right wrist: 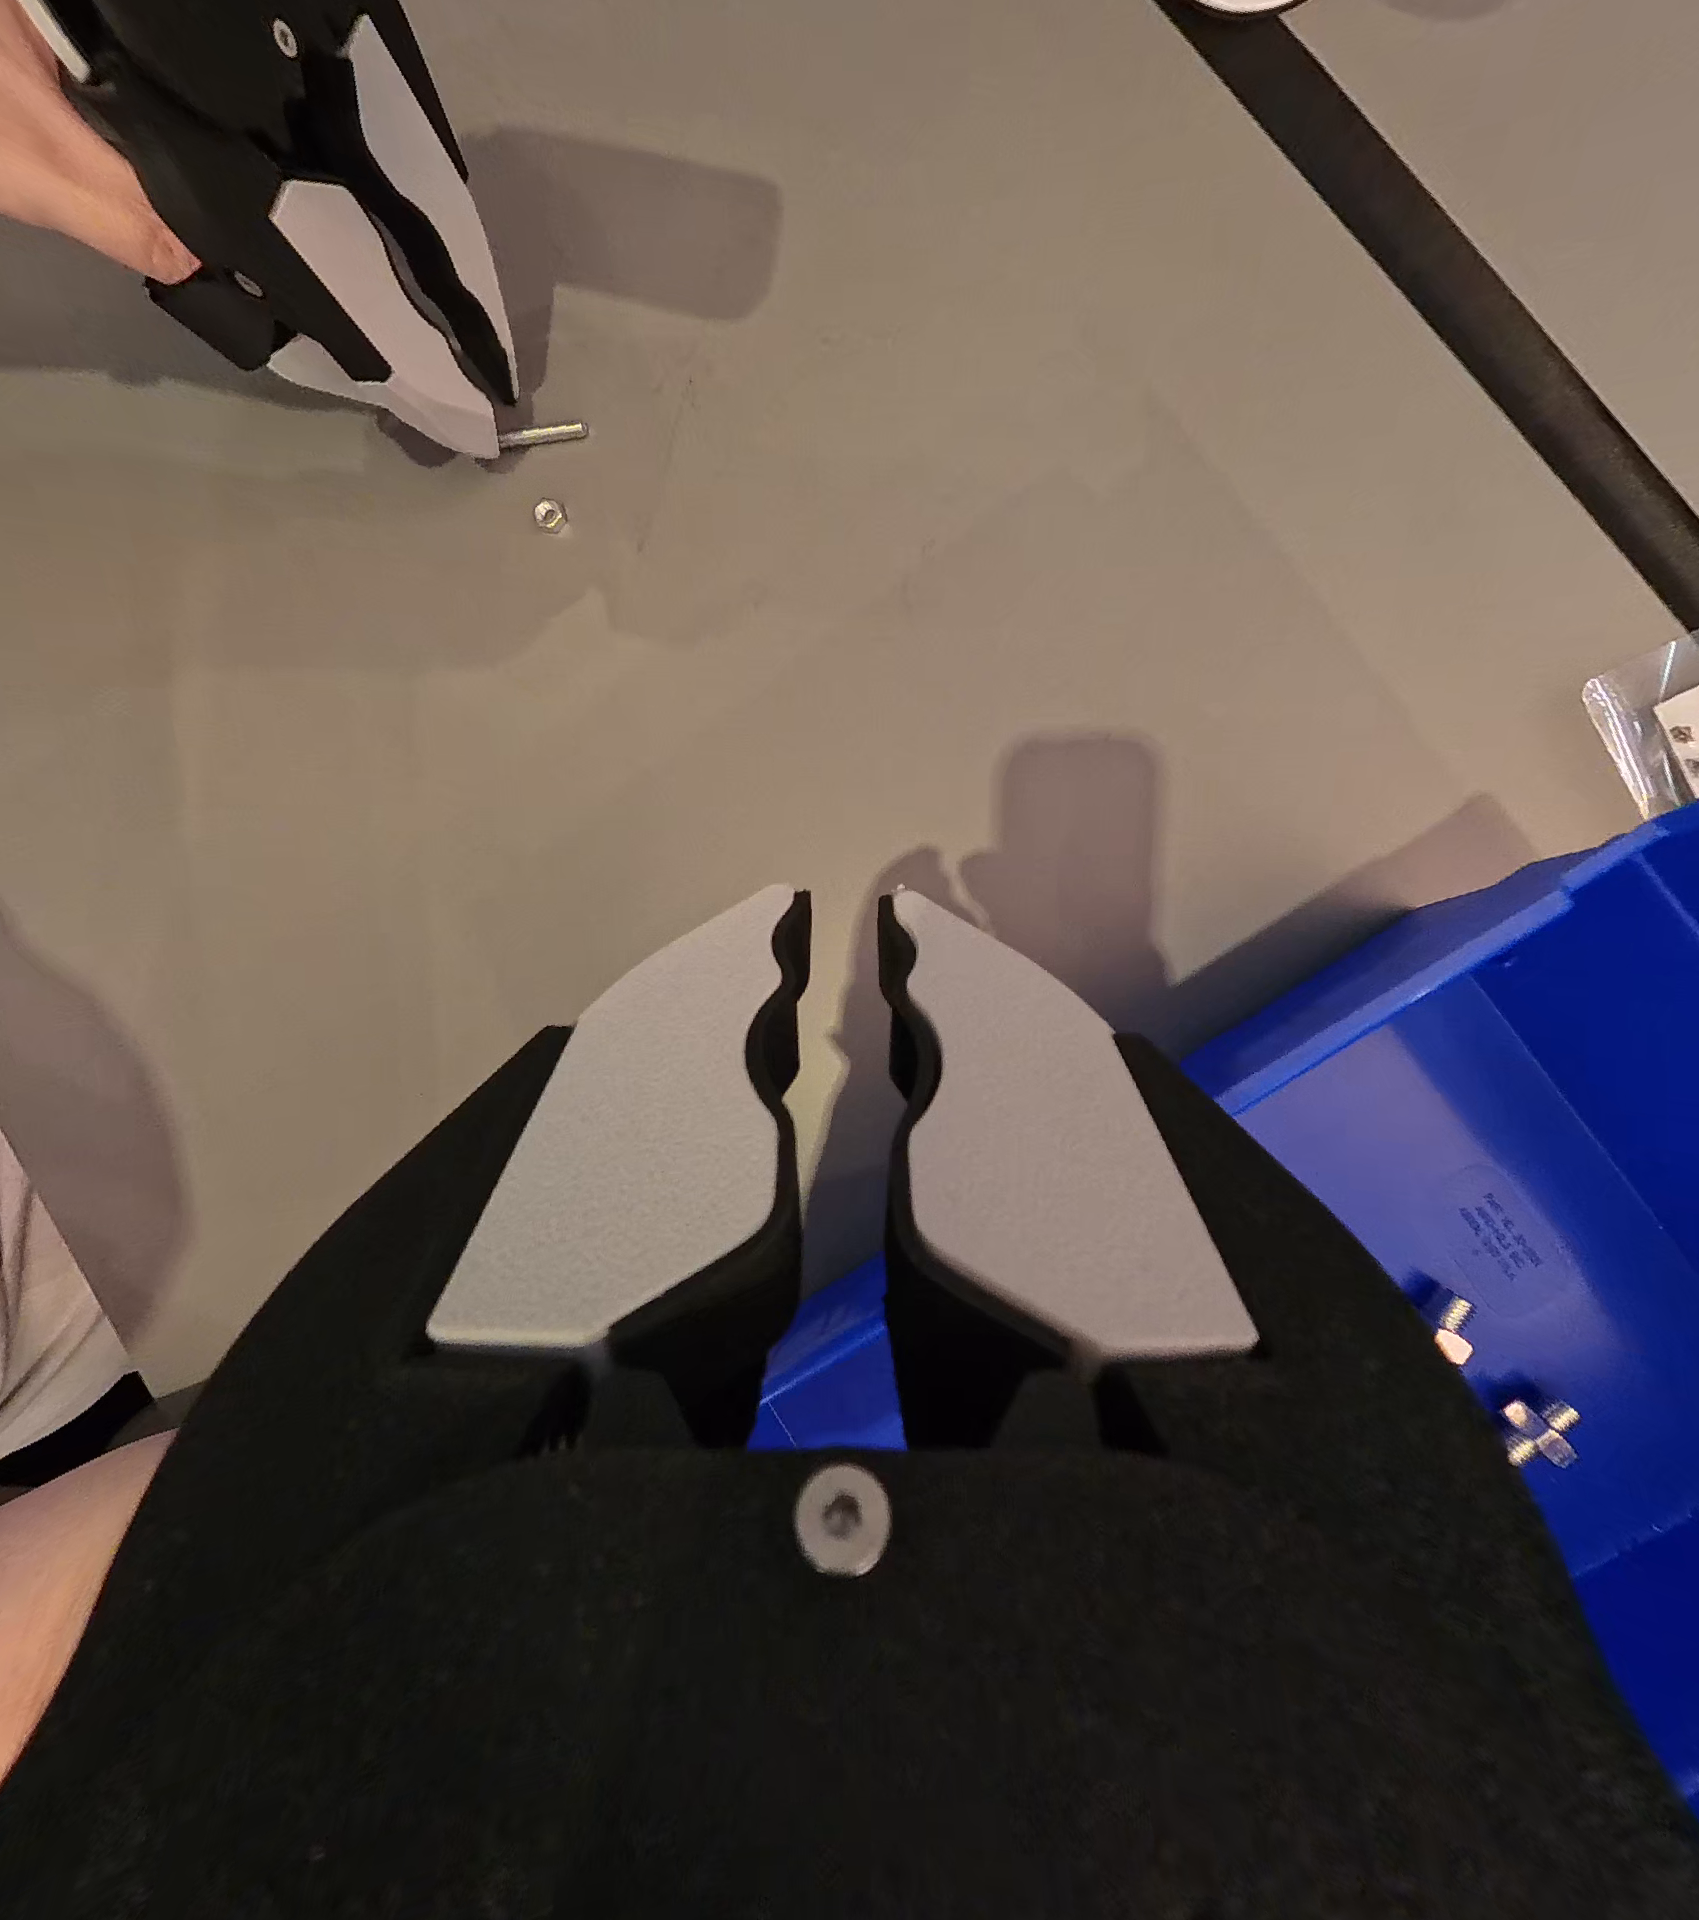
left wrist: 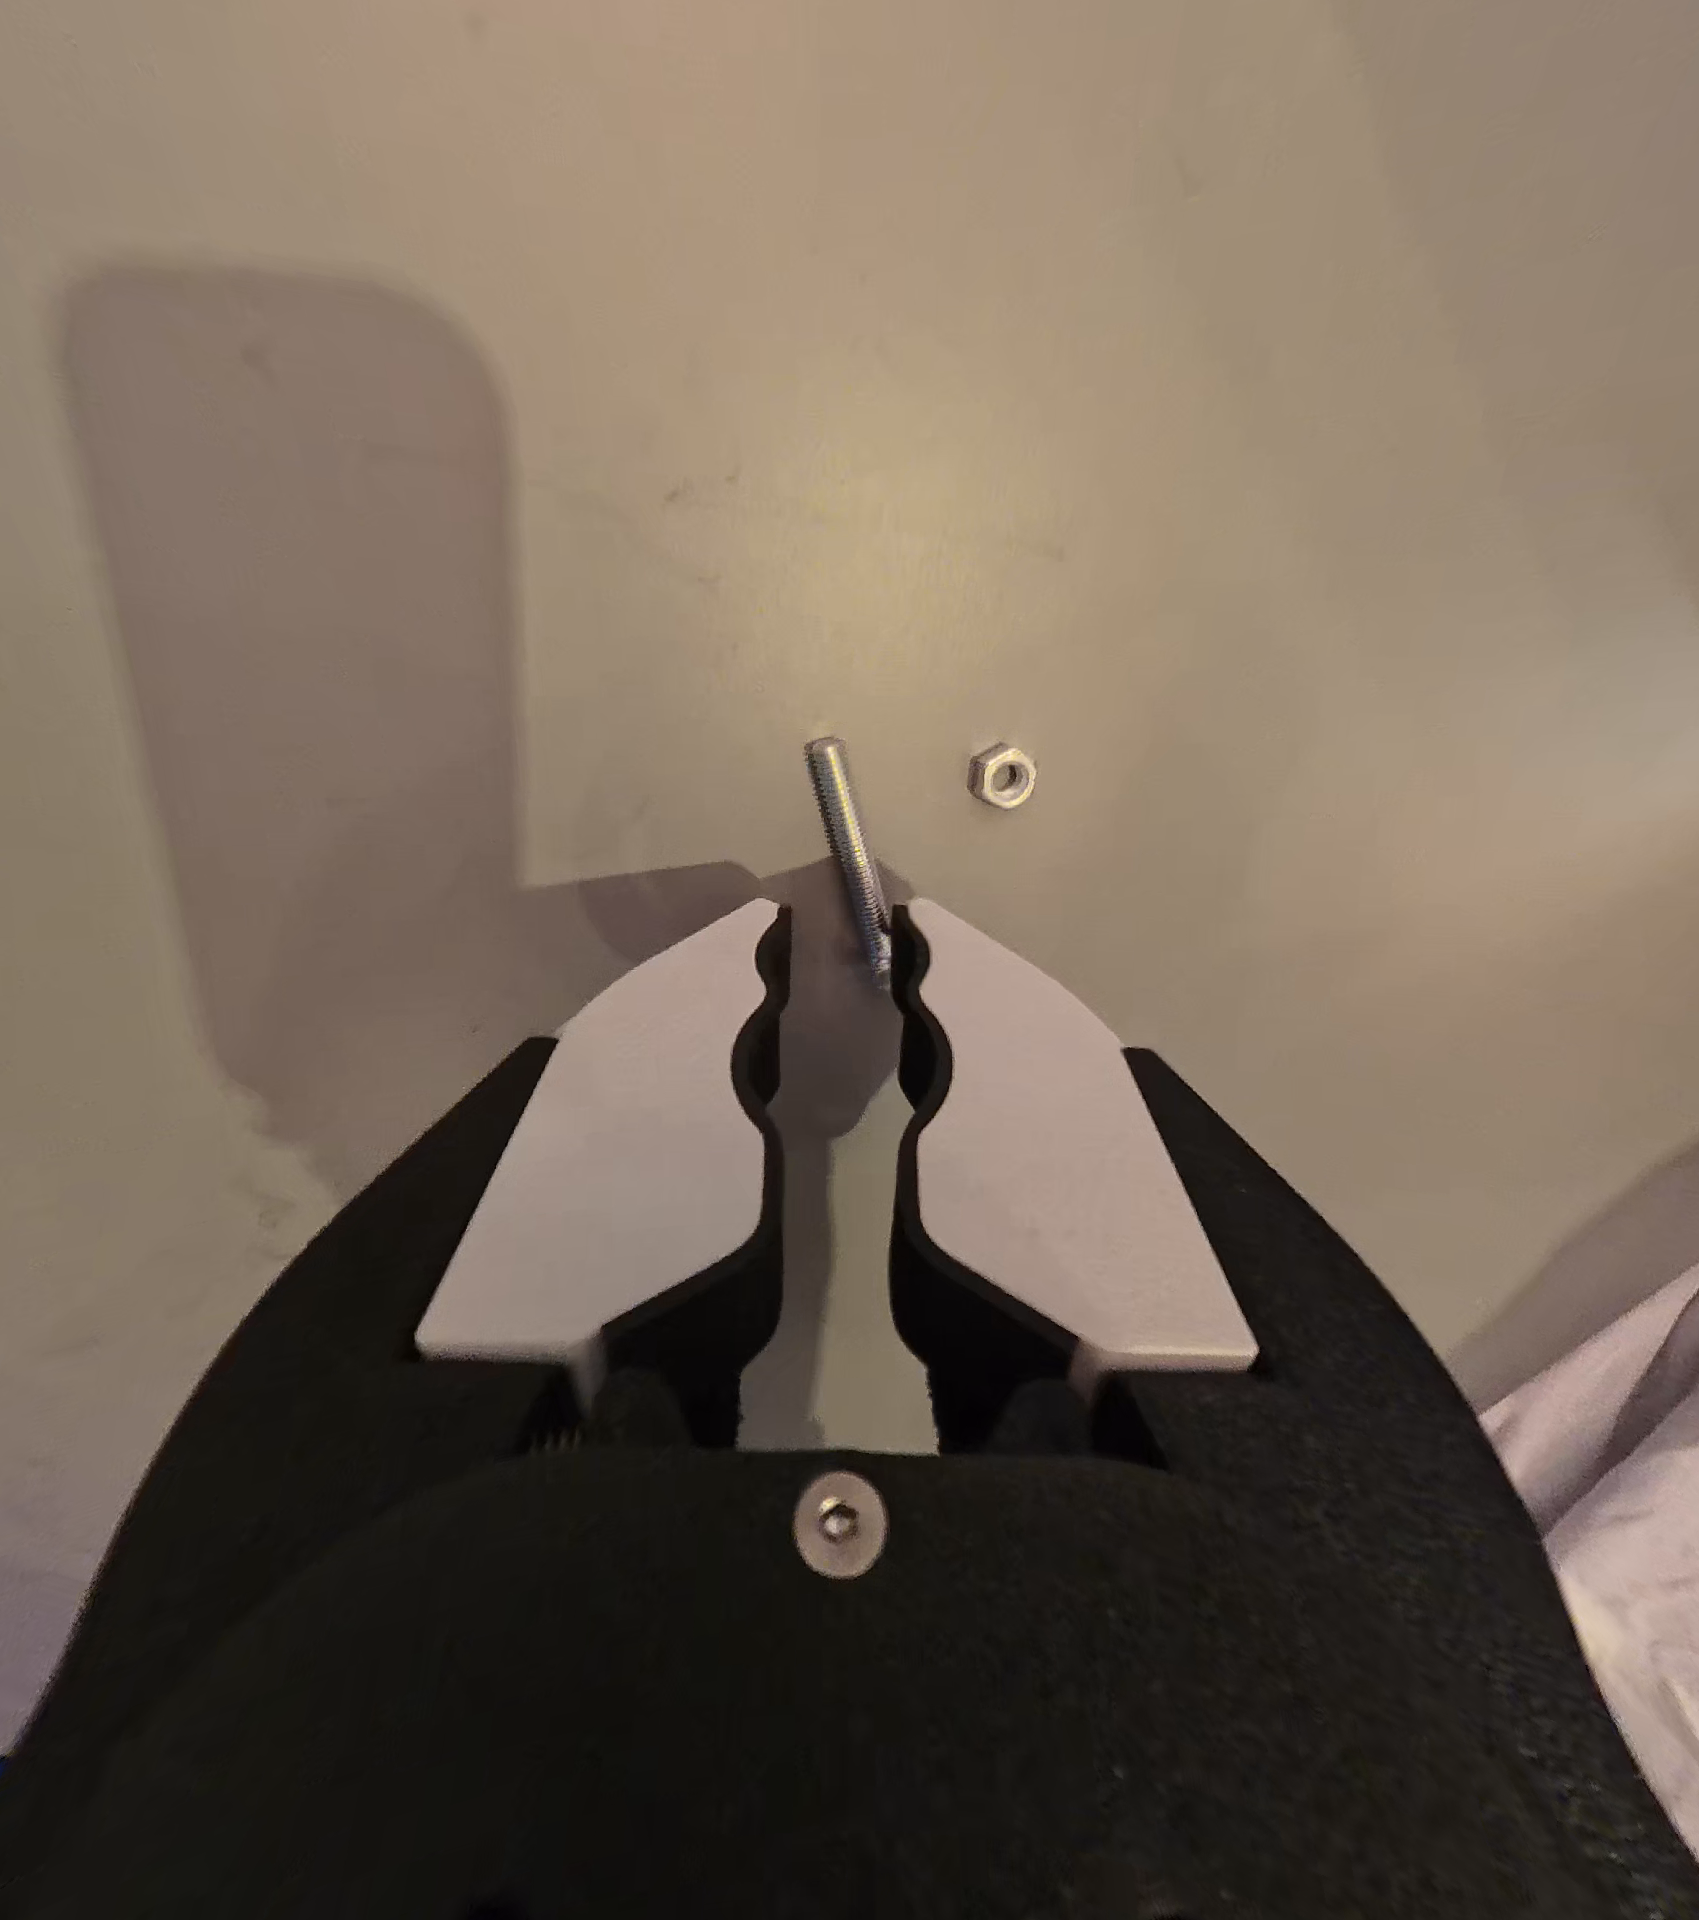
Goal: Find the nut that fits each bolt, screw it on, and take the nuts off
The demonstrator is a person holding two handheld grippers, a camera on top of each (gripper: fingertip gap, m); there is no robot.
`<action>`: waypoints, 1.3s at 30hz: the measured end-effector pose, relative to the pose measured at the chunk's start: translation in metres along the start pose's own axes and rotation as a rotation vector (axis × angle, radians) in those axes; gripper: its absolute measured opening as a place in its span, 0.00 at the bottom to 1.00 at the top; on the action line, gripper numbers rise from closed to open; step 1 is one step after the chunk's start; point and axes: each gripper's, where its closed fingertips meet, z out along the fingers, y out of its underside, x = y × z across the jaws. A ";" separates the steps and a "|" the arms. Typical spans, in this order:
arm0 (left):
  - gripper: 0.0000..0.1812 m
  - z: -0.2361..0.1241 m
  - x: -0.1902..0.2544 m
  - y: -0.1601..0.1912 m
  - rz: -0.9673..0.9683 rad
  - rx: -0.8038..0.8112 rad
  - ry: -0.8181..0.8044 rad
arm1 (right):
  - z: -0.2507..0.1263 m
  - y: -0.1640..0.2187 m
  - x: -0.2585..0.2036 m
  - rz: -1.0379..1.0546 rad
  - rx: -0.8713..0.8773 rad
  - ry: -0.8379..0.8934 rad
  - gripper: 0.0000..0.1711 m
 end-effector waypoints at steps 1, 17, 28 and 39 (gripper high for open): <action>0.09 0.000 0.000 0.001 -0.003 -0.009 -0.003 | 0.000 0.000 0.000 0.001 0.000 0.000 0.07; 0.03 0.000 -0.003 0.007 0.085 -0.046 -0.067 | 0.012 -0.012 -0.006 -0.026 -0.007 -0.008 0.07; 0.03 -0.079 -0.009 -0.018 0.053 0.584 0.081 | 0.071 -0.162 -0.065 0.115 0.698 -0.482 0.11; 0.03 -0.143 0.010 -0.021 0.074 0.965 0.186 | 0.074 -0.183 -0.117 -0.014 0.910 -0.608 0.16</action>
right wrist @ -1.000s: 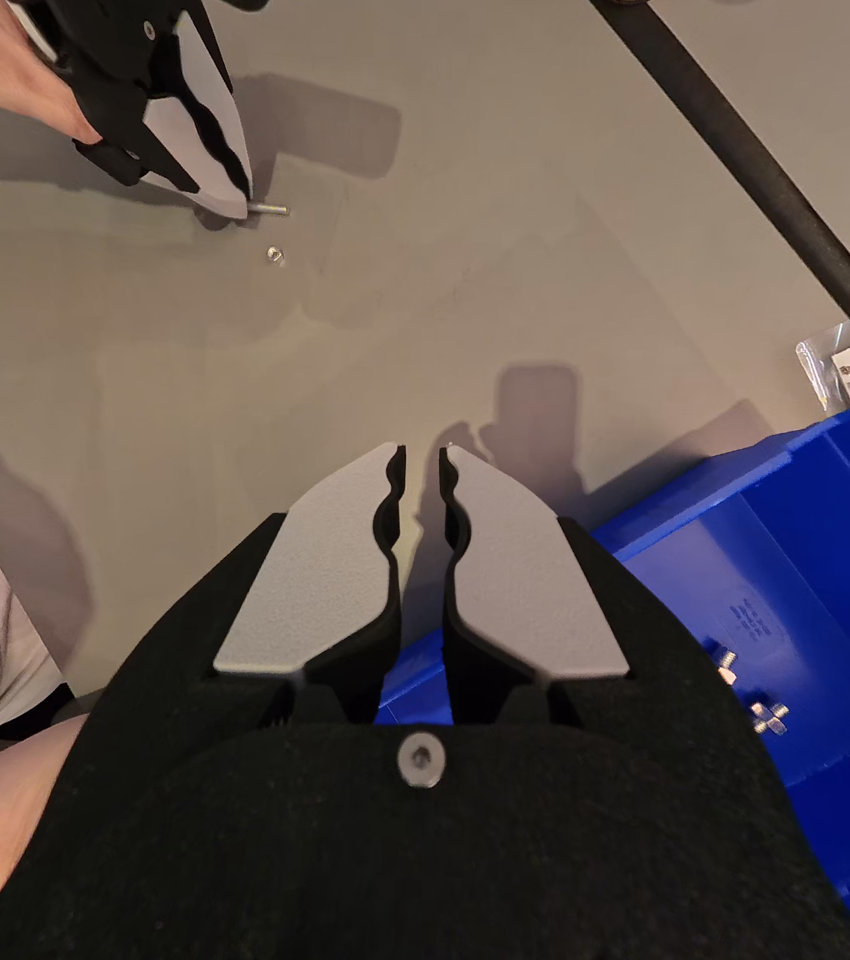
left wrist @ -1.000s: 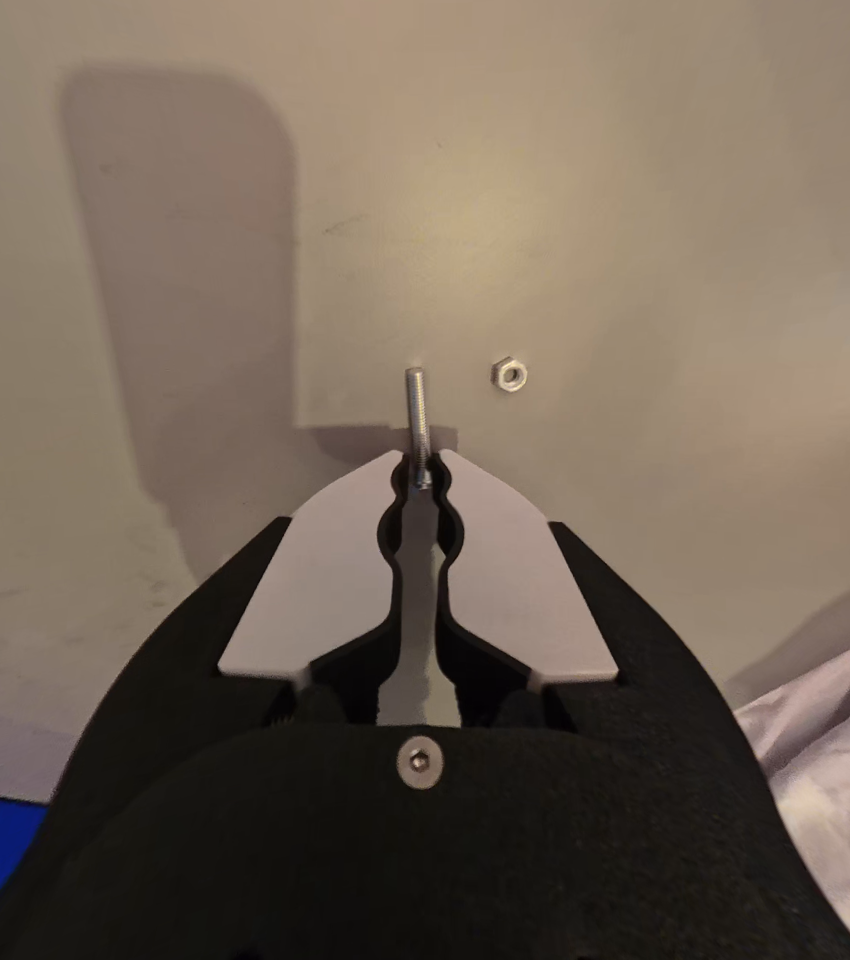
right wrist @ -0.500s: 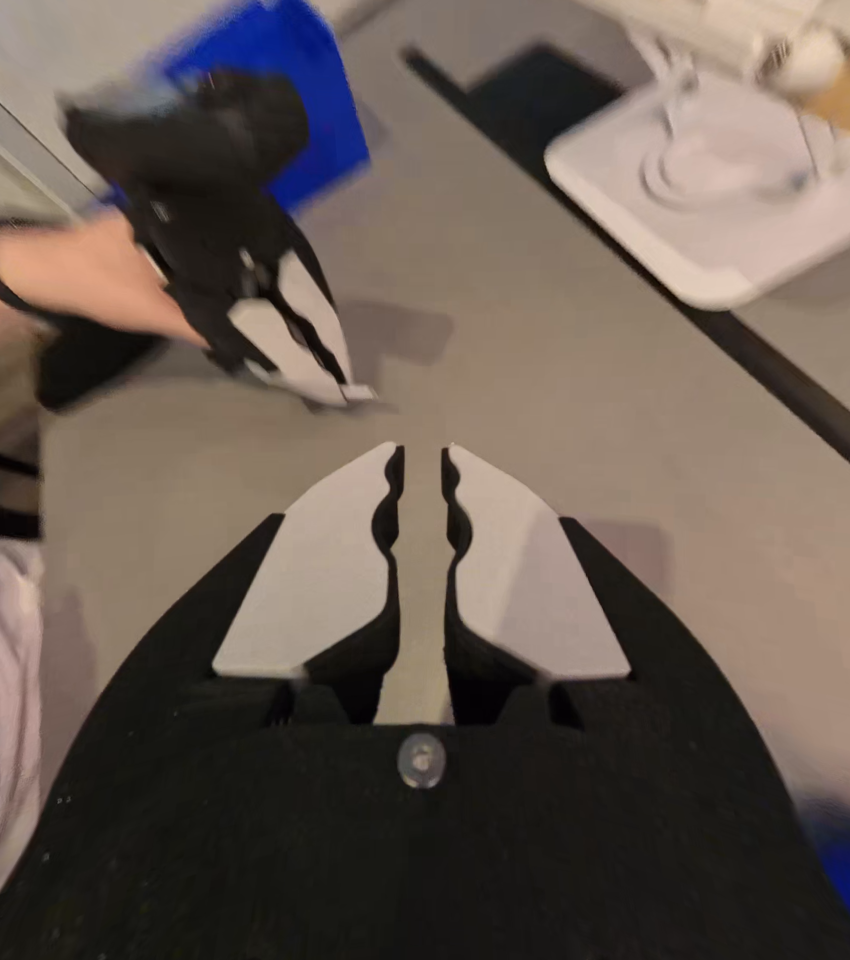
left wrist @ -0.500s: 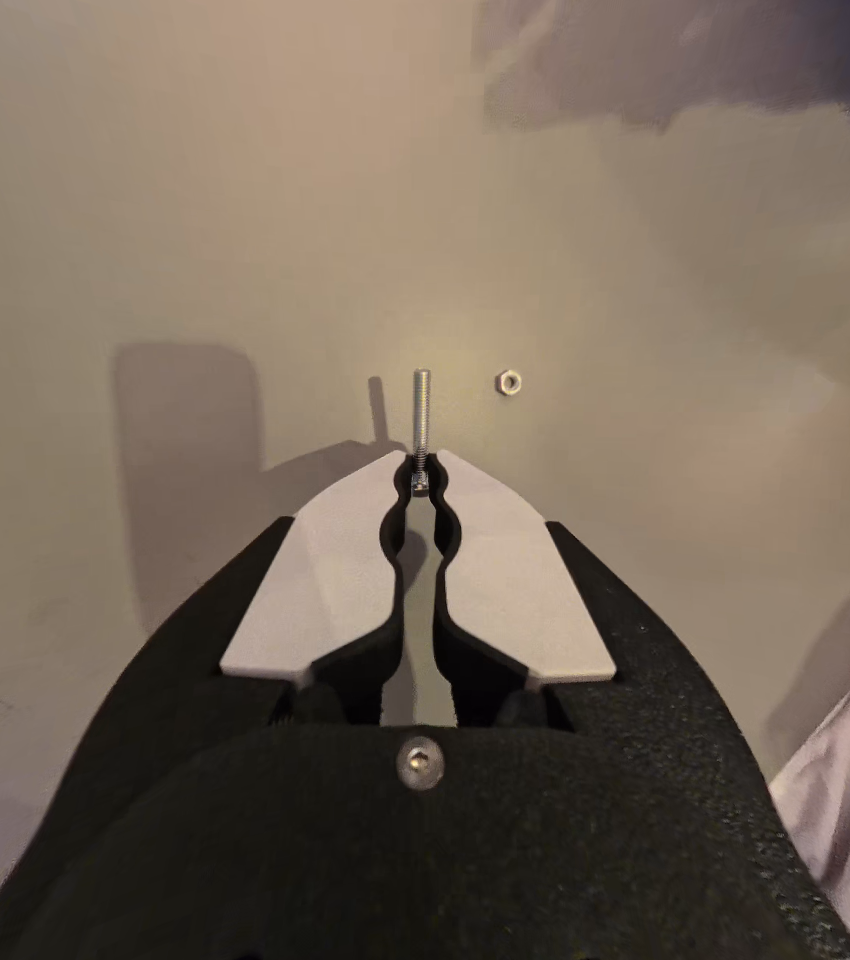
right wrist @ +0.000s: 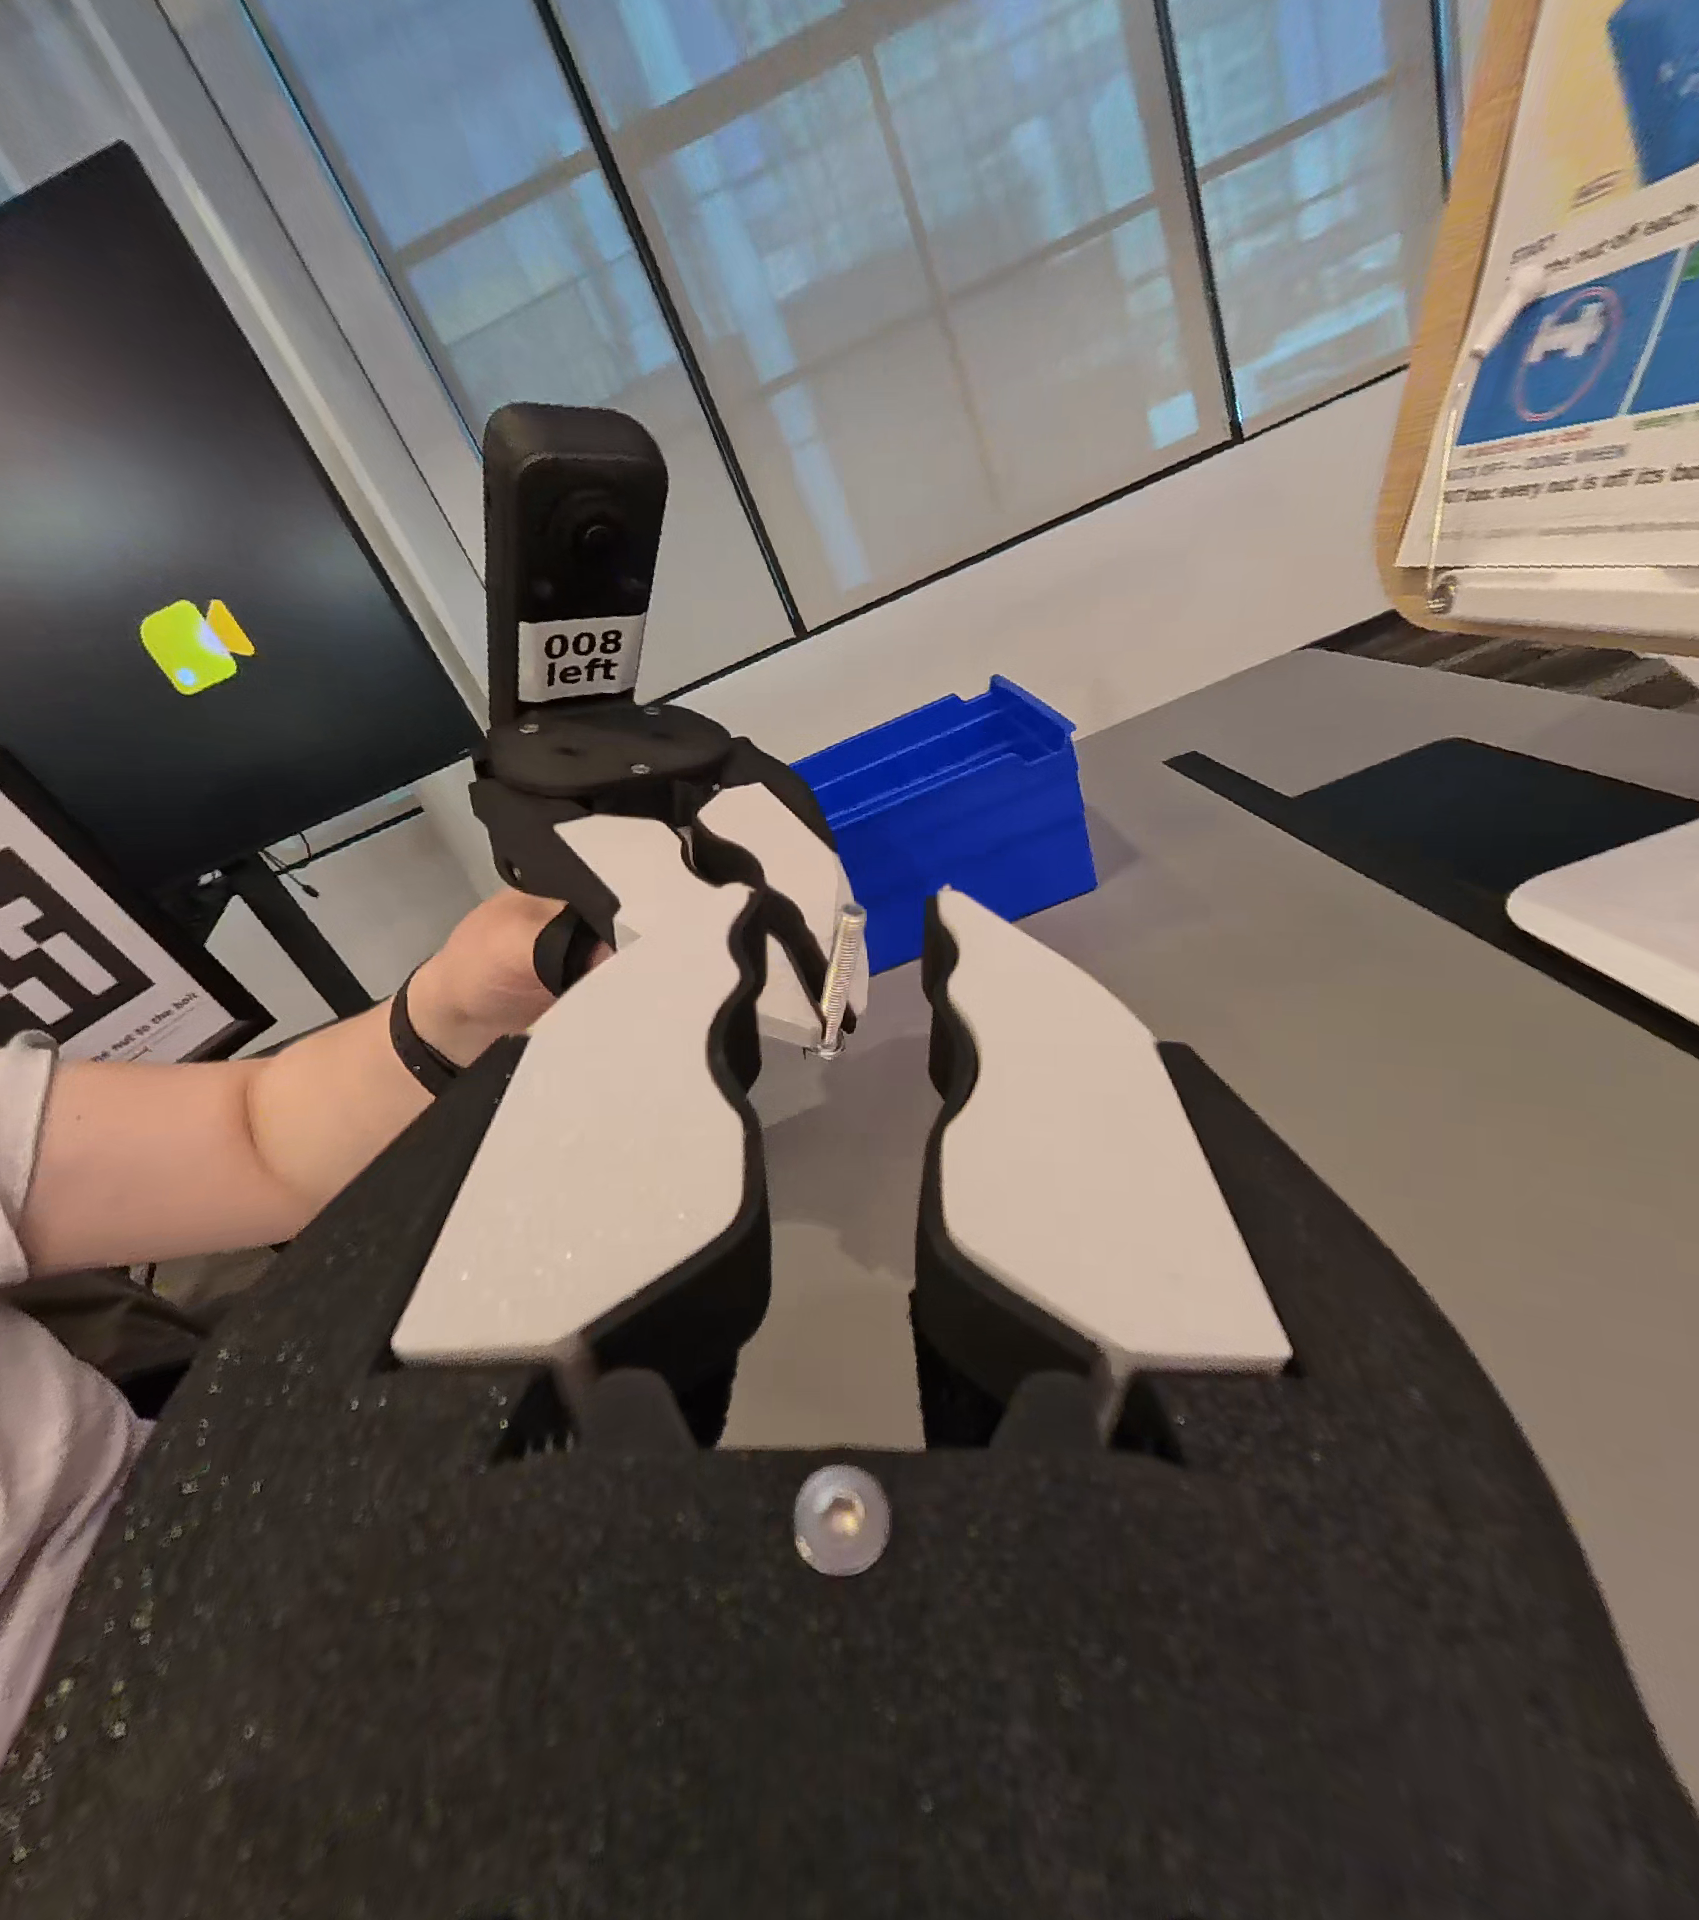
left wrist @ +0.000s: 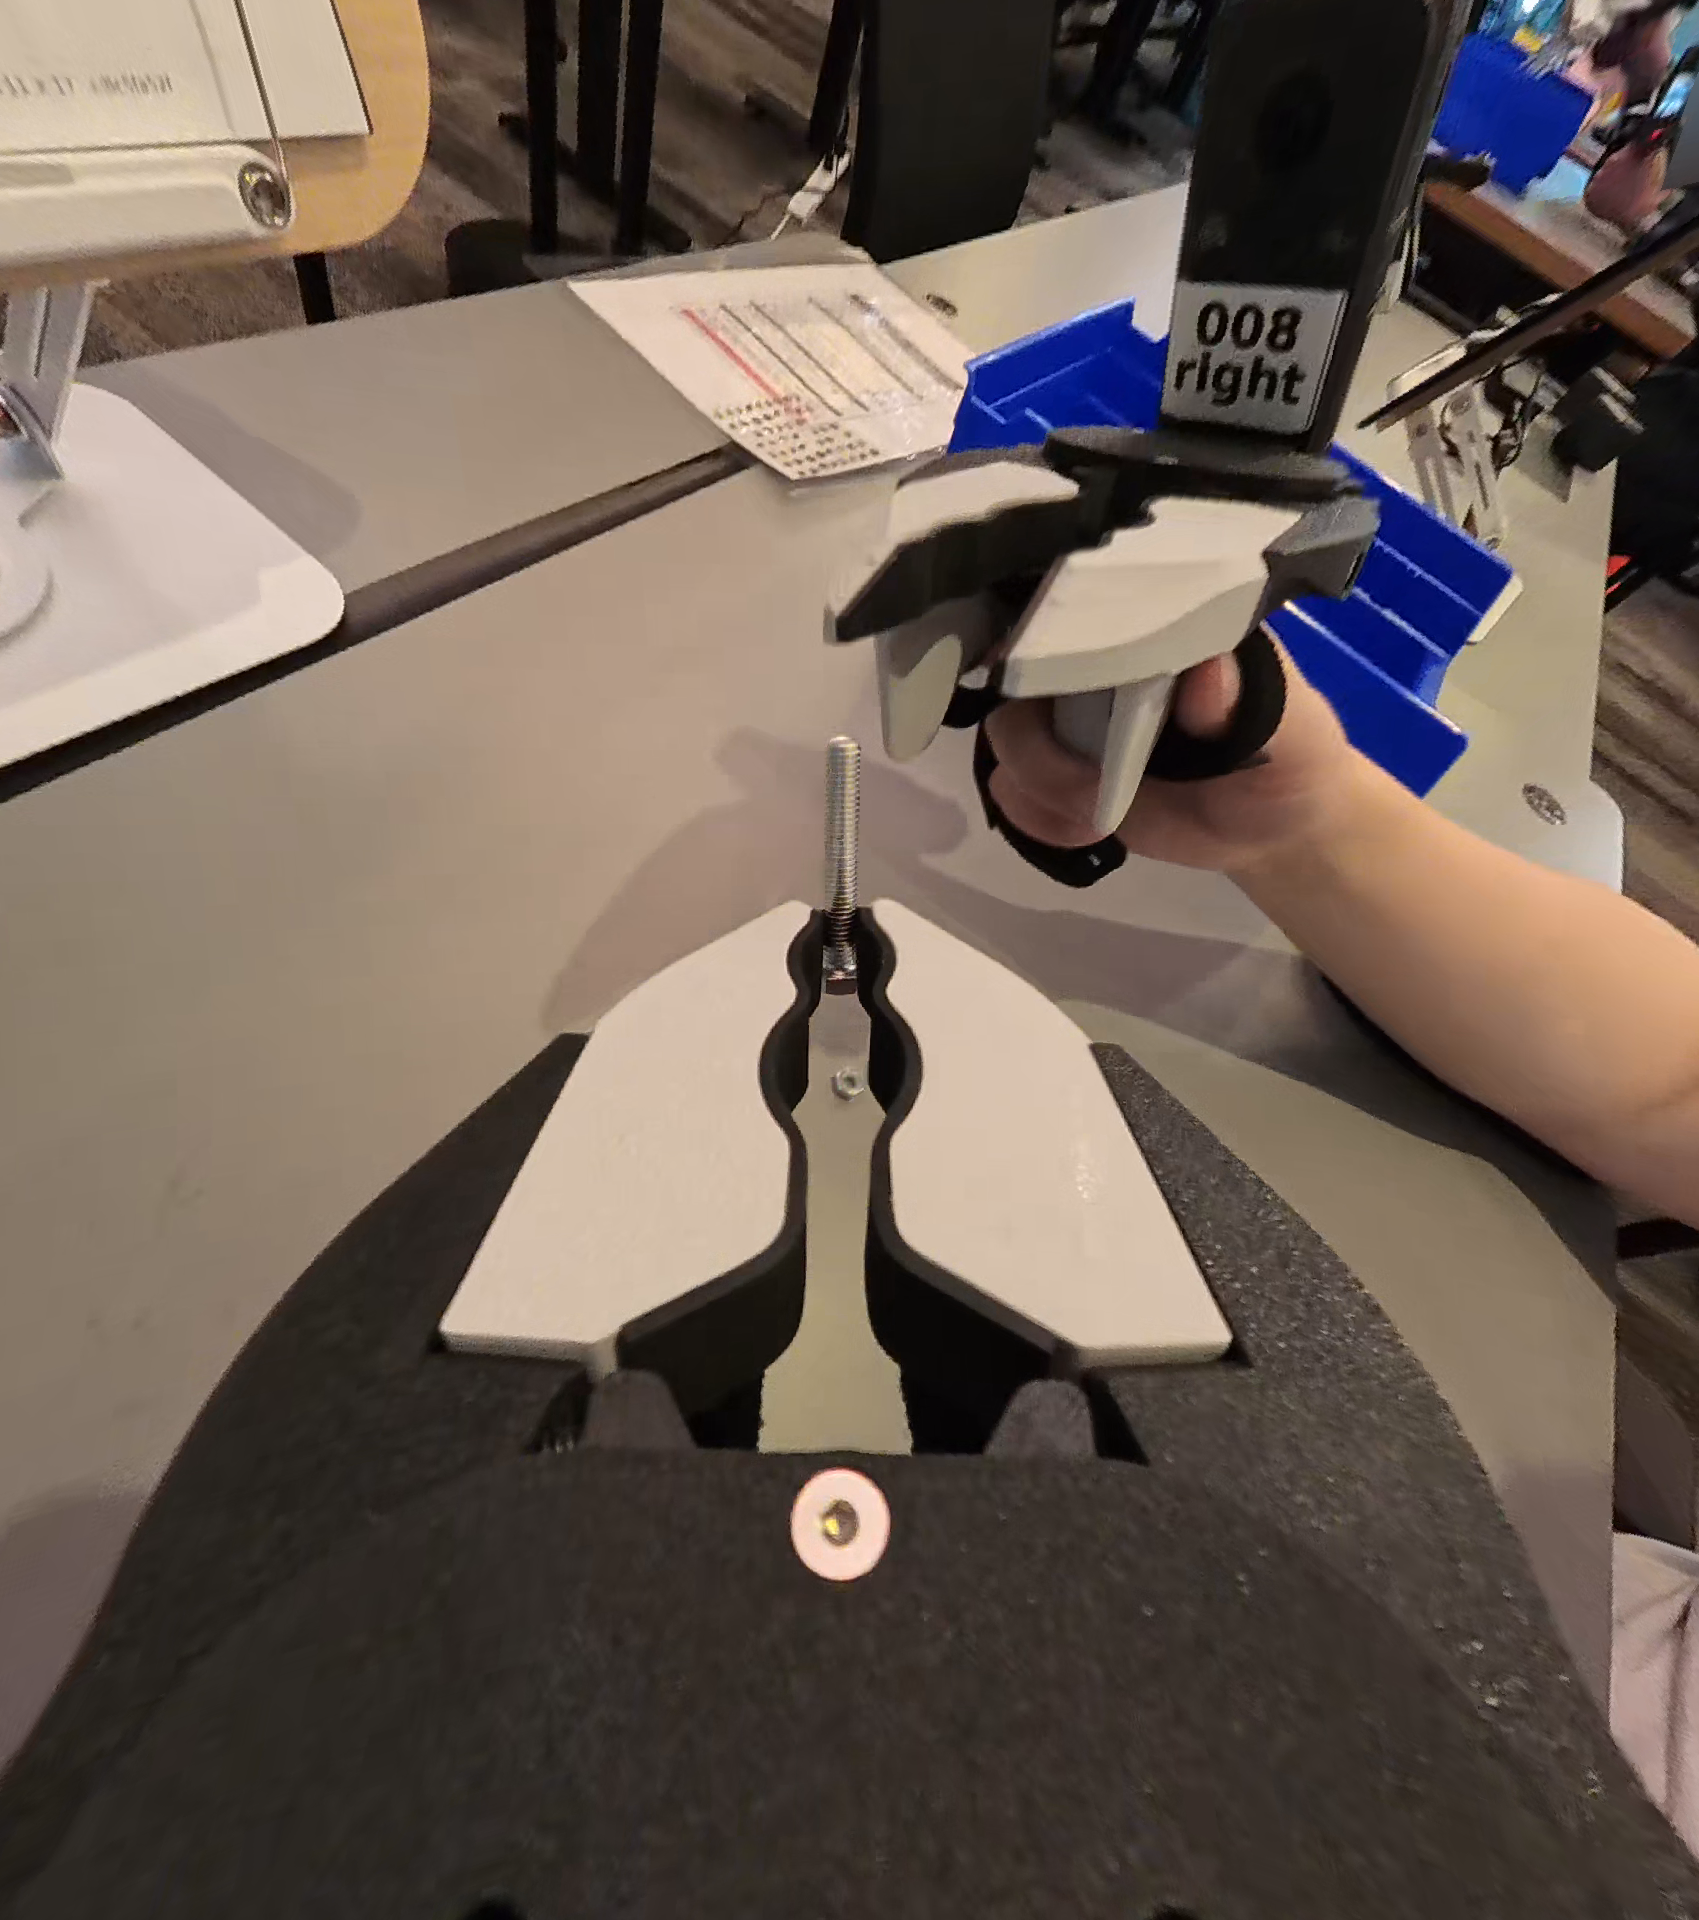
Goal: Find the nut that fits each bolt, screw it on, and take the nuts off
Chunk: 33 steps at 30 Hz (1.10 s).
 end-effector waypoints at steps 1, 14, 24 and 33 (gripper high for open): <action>0.03 -0.001 0.003 -0.002 -0.002 0.012 0.015 | 0.002 0.003 -0.001 -0.014 -0.012 0.004 0.16; 0.03 0.002 0.022 -0.008 0.040 0.039 0.086 | 0.009 0.013 -0.018 -0.011 -0.048 -0.107 0.03; 0.16 0.007 0.029 -0.009 -0.063 0.029 0.240 | 0.009 0.006 -0.029 0.084 -0.025 -0.186 0.03; 0.04 0.006 0.039 -0.012 -0.091 0.041 0.361 | 0.010 0.004 -0.029 0.150 -0.014 -0.204 0.03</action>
